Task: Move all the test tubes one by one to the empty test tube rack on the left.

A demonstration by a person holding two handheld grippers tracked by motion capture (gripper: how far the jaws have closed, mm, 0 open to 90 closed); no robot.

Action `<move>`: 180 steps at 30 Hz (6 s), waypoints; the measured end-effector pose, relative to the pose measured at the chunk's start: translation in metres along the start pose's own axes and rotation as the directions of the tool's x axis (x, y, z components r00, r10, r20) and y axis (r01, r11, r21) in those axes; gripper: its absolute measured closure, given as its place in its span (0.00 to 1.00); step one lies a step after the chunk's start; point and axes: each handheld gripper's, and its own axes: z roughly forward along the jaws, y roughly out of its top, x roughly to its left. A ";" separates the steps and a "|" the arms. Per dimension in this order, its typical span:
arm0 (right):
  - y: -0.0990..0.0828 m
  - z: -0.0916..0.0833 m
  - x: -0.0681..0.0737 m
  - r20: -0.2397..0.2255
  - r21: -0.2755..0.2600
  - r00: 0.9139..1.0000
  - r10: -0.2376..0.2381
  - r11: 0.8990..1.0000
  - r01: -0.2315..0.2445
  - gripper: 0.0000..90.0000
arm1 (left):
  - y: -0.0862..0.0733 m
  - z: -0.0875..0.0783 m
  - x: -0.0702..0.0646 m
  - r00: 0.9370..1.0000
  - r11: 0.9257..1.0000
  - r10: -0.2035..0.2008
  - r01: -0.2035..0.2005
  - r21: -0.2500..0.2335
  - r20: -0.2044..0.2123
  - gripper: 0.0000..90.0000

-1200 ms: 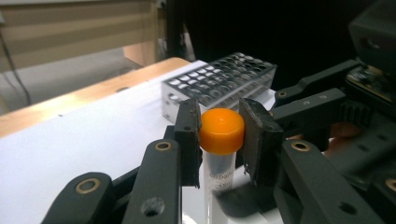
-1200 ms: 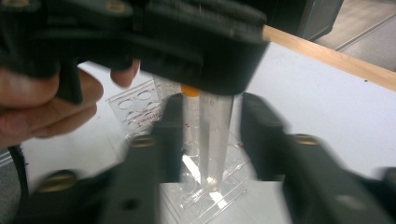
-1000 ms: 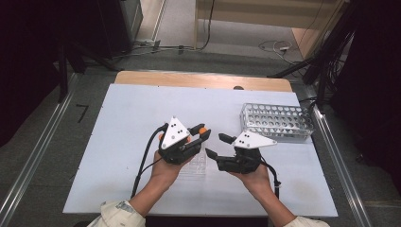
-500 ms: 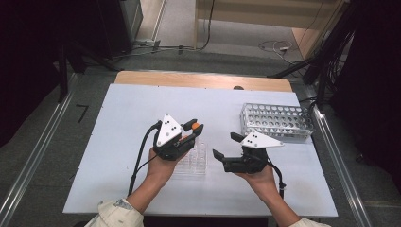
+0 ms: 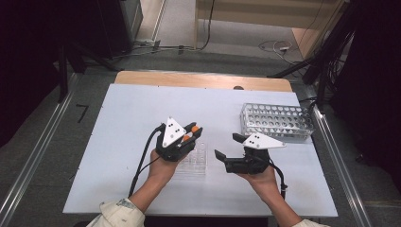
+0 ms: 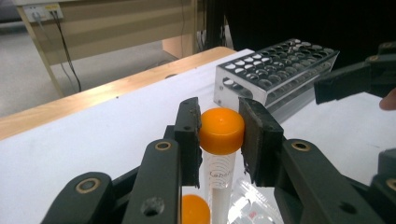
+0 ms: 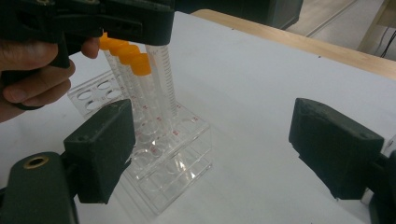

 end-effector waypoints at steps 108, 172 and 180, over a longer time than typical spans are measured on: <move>-0.014 -0.030 -0.030 0.094 -0.049 0.992 0.084 0.996 -0.079 0.14 | -0.011 -0.051 0.029 0.990 0.989 -0.145 0.145 -0.004 -0.001 0.18; -0.038 -0.080 -0.061 0.220 -0.084 0.963 0.155 0.987 -0.139 0.14 | -0.049 -0.111 0.069 0.964 0.981 -0.192 0.192 -0.017 -0.183 0.18; -0.044 -0.086 -0.065 0.238 -0.085 0.957 0.164 0.985 -0.148 0.14 | -0.056 -0.118 0.073 0.958 0.979 -0.201 0.203 -0.013 -0.206 0.18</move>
